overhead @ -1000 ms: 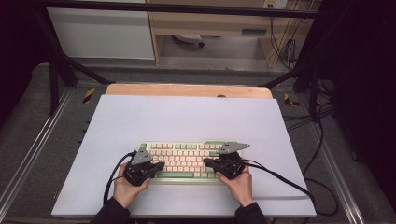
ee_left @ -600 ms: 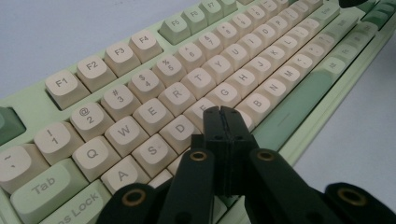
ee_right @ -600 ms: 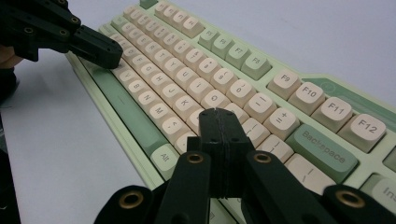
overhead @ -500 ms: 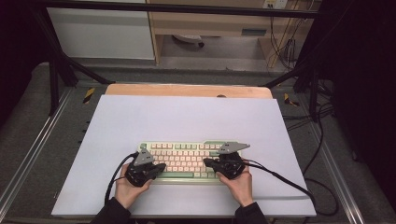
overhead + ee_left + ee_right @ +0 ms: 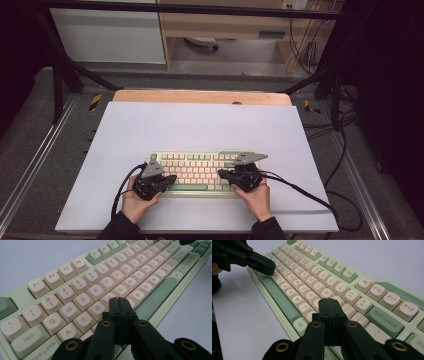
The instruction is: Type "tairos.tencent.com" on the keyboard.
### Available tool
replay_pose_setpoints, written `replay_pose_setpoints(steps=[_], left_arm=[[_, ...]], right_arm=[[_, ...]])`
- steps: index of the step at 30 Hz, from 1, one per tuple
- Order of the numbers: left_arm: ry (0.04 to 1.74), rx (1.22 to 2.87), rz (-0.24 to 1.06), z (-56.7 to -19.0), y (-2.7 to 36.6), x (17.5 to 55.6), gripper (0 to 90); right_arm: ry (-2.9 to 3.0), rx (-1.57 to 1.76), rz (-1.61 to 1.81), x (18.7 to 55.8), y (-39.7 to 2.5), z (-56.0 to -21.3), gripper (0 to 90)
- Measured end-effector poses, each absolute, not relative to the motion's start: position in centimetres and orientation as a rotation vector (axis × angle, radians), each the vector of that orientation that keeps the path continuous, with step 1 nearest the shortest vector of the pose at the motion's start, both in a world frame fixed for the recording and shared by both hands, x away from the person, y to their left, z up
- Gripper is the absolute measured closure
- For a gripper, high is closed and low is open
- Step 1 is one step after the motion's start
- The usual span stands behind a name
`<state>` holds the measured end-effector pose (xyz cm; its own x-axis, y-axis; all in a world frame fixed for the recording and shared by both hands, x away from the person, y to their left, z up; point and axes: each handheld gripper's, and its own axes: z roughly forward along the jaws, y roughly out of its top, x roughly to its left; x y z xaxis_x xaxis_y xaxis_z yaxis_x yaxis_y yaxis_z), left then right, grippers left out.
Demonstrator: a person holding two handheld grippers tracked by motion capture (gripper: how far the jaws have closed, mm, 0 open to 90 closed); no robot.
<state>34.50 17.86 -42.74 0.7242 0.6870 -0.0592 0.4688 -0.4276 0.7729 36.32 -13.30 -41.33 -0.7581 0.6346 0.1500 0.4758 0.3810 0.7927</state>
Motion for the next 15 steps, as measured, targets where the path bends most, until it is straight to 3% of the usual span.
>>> replay_pose_setpoints(steps=[15], left_arm=[[0.915, 2.059, 0.363, -42.1, 20.4, 34.3, 90.0]], right_arm=[[2.454, 1.006, 1.334, 36.3, -13.2, -41.3, 90.0]])
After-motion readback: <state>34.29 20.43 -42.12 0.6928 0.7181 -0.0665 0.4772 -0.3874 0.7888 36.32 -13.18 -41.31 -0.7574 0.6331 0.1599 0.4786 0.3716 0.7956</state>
